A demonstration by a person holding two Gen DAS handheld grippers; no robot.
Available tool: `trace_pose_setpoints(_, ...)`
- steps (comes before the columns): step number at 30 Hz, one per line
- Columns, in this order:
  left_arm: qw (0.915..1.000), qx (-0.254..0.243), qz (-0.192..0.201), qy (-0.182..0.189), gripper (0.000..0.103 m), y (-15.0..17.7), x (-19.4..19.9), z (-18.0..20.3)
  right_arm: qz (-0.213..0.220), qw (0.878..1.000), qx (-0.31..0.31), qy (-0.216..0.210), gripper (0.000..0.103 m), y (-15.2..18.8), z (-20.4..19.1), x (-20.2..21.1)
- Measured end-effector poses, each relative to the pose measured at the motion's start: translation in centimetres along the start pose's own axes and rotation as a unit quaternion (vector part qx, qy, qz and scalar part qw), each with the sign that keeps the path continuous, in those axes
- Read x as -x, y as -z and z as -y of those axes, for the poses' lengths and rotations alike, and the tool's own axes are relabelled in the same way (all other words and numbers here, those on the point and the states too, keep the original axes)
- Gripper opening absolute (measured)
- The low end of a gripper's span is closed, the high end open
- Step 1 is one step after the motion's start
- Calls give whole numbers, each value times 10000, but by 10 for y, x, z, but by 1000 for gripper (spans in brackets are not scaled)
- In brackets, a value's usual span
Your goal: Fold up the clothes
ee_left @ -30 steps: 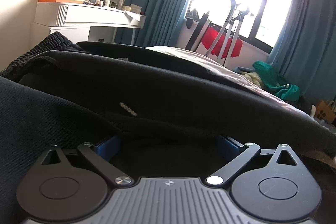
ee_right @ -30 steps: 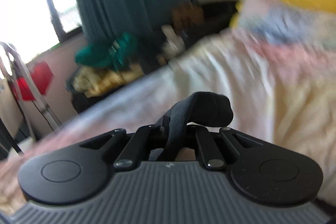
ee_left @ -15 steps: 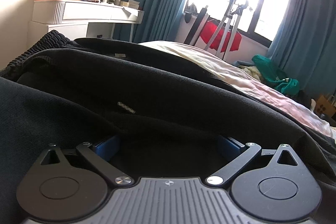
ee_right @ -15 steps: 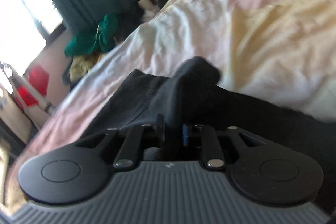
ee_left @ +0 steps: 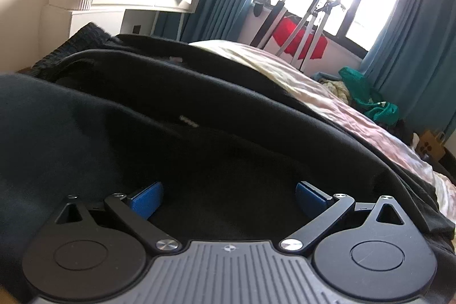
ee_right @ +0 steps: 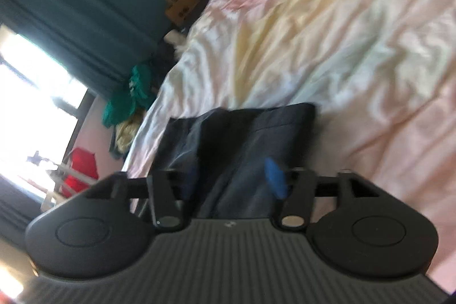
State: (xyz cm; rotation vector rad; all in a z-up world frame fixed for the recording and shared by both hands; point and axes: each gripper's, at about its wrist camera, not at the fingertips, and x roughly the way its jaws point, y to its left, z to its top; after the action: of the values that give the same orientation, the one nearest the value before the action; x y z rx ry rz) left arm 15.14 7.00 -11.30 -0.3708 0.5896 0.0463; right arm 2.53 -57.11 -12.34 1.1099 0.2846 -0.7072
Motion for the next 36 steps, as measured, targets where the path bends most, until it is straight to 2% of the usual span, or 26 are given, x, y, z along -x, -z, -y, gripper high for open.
trace_pose_setpoints(6, 9999, -21, -97, -89, 100, 5, 12, -1, -558, 9974, -318, 315, 63, -4, 30, -30)
trace_pose_setpoints(9, 9996, -122, -136, -209, 100, 8, 8, 2, -488, 9973, -515, 165, 61, -5, 43, -40)
trace_pose_setpoints(10, 9995, -149, -153, -242, 101, 9, 5, 4, -437, 9978, -477, 124, 57, -7, 44, -43)
trace_pose_setpoints(12, 9992, -211, -174, -291, 101, 10, 0, 6, -323, 9991, -273, 95, 40, -11, 45, -48)
trace_pose_setpoints(13, 9991, -244, -188, -300, 101, 10, -2, 6, -254, 9996, -130, 69, 23, -12, 45, -50)
trace_pose_setpoints(14, 9990, -240, -225, -291, 101, 9, -3, 6, -214, 9997, -50, 47, 14, -14, 45, -52)
trace_pose_setpoints(17, 9995, 16, -300, -89, 102, 5, -4, 2, -133, 9998, -145, 15, 6, -21, 48, -57)
trace_pose_setpoints(20, 9986, 330, -394, 142, 101, -3, 0, -7, 337, 9988, -261, -231, 5, -27, 39, -47)
trace_pose_setpoints(22, 9969, 558, -499, 243, 97, -9, 7, -17, 634, 9976, 5, -276, 5, -29, 26, -40)
trace_pose_setpoints(27, 9846, 1195, -1055, 714, 97, -26, 52, -54, 843, 9947, 548, 203, 4, -25, 15, -47)
trace_pose_setpoints(31, 9806, 1453, -1176, 587, 100, -35, 93, -96, 765, 9916, 916, 495, 5, -19, 17, -50)
trace_pose_setpoints(33, 9719, 1895, -1228, 665, 100, -38, 102, -125, 745, 9898, 1081, 552, 5, -16, 17, -47)
trace_pose_setpoints(36, 9542, 2609, -1223, 809, 100, -37, 106, -161, 733, 9876, 1269, 561, 5, -14, 12, -44)
